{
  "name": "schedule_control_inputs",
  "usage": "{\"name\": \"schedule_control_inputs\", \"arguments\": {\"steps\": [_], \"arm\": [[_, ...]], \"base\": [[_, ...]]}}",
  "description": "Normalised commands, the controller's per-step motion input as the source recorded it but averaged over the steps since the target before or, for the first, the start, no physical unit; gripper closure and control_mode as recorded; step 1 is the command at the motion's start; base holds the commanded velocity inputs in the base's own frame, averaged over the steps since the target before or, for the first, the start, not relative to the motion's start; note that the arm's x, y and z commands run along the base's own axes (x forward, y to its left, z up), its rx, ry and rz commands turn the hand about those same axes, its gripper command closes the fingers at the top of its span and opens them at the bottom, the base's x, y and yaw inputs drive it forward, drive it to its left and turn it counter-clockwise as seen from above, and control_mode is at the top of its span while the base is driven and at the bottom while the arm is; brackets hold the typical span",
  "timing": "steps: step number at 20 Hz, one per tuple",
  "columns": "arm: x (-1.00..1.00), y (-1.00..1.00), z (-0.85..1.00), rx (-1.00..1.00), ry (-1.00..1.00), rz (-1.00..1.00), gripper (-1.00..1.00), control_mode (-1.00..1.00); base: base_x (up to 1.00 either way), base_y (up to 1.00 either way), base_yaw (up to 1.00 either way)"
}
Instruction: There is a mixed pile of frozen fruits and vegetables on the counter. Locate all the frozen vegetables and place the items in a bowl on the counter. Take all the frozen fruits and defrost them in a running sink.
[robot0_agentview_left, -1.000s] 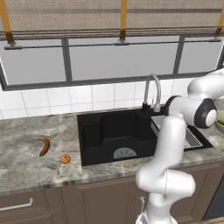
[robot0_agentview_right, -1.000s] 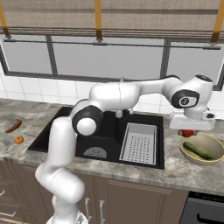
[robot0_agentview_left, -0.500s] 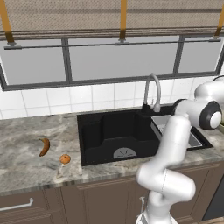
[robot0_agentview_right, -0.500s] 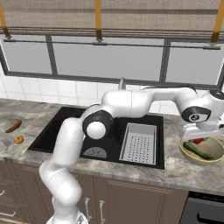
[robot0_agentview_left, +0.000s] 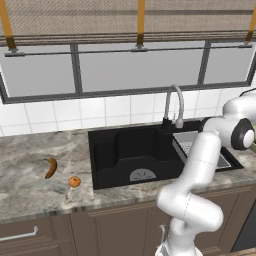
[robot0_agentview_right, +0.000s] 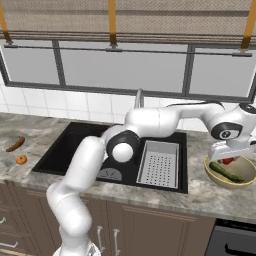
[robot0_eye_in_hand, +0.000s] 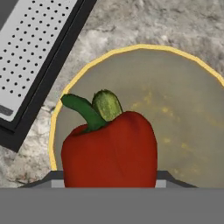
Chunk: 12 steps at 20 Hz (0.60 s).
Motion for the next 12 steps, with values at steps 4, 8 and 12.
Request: {"name": "schedule_control_inputs", "arguments": {"steps": [4, 8, 12], "arm": [[0.01, -0.01, -0.45, -0.02, 0.08, 0.00, 1.00, -1.00], [0.01, 0.00, -0.25, 0.00, 0.00, 0.00, 1.00, -1.00], [0.00, 0.00, -0.24, 0.00, 0.00, 0.00, 1.00, -1.00]], "base": [[0.00, 0.00, 0.00], [0.00, 0.00, 0.00], [0.00, 0.00, 0.00]]}}
